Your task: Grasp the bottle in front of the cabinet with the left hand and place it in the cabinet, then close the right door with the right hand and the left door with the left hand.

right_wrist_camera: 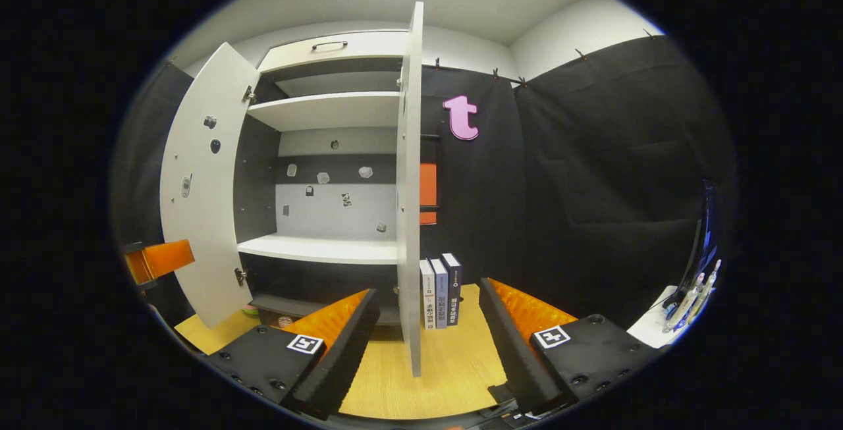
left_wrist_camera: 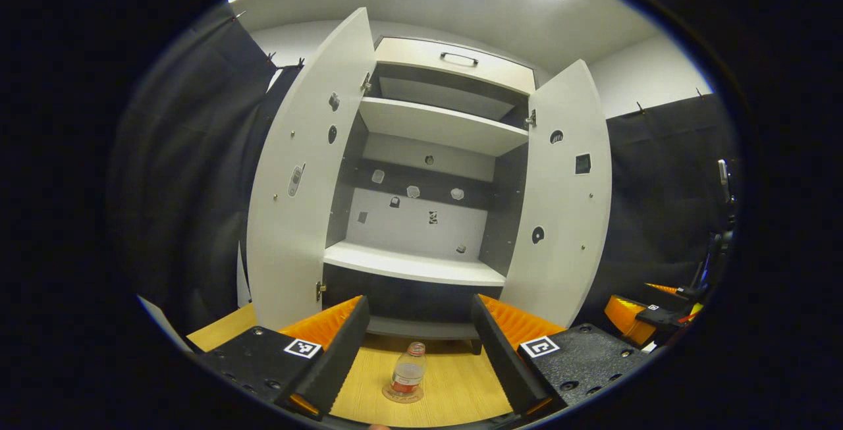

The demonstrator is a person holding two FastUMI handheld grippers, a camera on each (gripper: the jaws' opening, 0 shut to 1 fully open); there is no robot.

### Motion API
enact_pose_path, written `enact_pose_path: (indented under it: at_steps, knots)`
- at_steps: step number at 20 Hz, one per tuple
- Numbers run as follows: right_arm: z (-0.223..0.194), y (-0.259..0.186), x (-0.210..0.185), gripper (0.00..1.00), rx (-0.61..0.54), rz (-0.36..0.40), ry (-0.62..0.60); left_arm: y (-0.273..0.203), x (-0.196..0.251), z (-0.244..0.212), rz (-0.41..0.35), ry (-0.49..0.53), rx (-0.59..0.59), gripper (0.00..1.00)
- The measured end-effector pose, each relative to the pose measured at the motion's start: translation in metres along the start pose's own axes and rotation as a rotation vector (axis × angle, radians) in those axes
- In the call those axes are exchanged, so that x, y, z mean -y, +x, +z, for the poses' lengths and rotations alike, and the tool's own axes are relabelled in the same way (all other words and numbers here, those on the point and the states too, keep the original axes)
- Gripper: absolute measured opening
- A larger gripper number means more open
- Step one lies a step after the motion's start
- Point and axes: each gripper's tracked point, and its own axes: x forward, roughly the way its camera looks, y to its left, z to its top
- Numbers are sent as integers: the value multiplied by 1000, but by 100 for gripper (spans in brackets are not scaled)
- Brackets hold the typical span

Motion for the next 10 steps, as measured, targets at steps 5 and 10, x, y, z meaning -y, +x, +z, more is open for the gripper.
enact_pose_path:
  at_steps: [5,10]
  knots:
    - [-1,8,-7,100,-5,6,11,16,-8,-34,15,10,-40,94]
    - [-1,11,-4,100,-4,-3,2,35,-9,-92,5,7,-152,95]
